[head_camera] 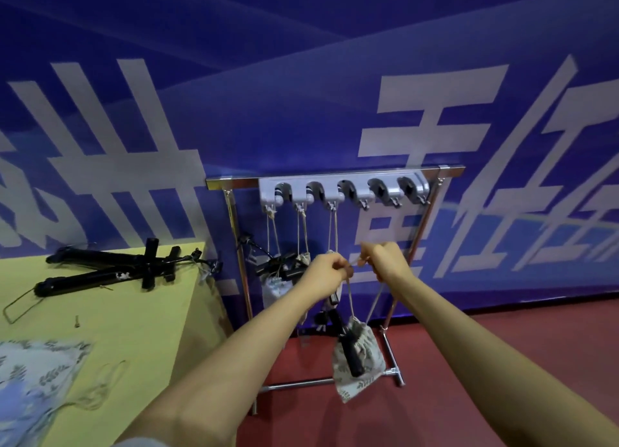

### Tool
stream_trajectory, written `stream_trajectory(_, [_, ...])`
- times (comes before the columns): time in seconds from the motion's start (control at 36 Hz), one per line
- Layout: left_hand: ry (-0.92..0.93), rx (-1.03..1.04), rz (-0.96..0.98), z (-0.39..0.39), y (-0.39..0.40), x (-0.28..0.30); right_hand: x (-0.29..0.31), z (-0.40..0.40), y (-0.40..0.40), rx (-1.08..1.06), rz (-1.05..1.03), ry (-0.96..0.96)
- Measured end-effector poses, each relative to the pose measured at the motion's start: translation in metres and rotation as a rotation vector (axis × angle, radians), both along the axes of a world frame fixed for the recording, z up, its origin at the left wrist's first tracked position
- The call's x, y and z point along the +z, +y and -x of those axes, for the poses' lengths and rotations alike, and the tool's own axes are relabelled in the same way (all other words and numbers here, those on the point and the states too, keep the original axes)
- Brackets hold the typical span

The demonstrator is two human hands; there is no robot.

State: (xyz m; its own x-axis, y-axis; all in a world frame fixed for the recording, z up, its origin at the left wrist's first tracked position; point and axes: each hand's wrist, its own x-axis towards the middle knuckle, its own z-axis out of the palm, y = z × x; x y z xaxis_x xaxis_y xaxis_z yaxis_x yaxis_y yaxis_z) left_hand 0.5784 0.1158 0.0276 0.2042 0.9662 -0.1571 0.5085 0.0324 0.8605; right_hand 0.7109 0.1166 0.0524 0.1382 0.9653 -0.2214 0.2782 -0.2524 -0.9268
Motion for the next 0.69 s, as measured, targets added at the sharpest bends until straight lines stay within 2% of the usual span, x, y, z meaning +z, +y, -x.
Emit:
stream_trajectory(0.28, [-0.212, 0.264, -0.031, -0.045, 0.052, -0.009, 0.005, -0.055, 0.061, 0.199, -0.137, -0.259])
stream_trajectory(0.47, [-0.265, 0.414, -0.055, -0.069, 0.088, -0.007, -0.002, -0.078, 0.108, 0.299, -0.208, -0.227])
stream_trajectory(0.69, [-0.252, 0.584, -0.015, -0.084, 0.135, -0.010, -0.013, -0.072, 0.154, 0.183, -0.320, -0.221])
